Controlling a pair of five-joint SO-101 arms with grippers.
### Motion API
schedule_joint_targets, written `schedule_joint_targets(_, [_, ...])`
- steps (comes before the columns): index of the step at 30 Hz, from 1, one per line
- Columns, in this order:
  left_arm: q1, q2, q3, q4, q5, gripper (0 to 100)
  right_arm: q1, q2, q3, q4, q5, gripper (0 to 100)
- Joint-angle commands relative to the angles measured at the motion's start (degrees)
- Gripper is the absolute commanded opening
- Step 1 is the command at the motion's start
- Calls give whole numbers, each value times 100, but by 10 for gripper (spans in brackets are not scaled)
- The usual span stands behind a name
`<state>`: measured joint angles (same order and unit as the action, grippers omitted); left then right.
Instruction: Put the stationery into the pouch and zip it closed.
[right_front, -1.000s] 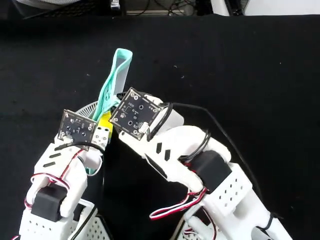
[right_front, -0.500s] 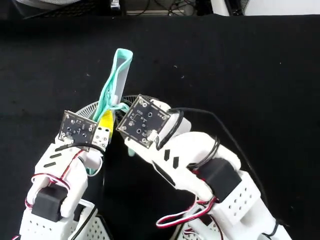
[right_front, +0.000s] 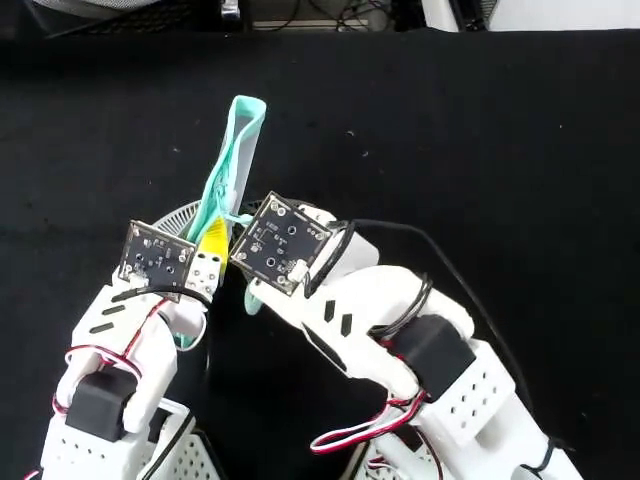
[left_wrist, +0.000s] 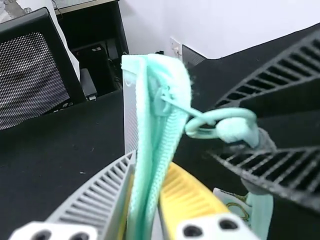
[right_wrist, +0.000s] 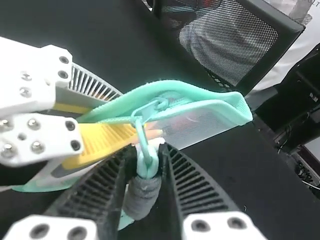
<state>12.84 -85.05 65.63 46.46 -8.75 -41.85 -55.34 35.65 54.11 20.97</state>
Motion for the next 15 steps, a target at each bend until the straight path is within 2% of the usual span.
schedule_joint_targets(1, [40,44,31,-26,26,30,-62,-119,-242,-141,-44,82])
schedule_joint_targets(8, [40,26,31,0,26,30,-62,-84,-251,-519,-44,77])
schedule_joint_targets(12, [40,18,31,0,26,30,-62,-119,-268,-510,-26,9])
schedule_joint_targets(15, [40,18,31,0,26,30,-35,-119,-233,-492,-18,11])
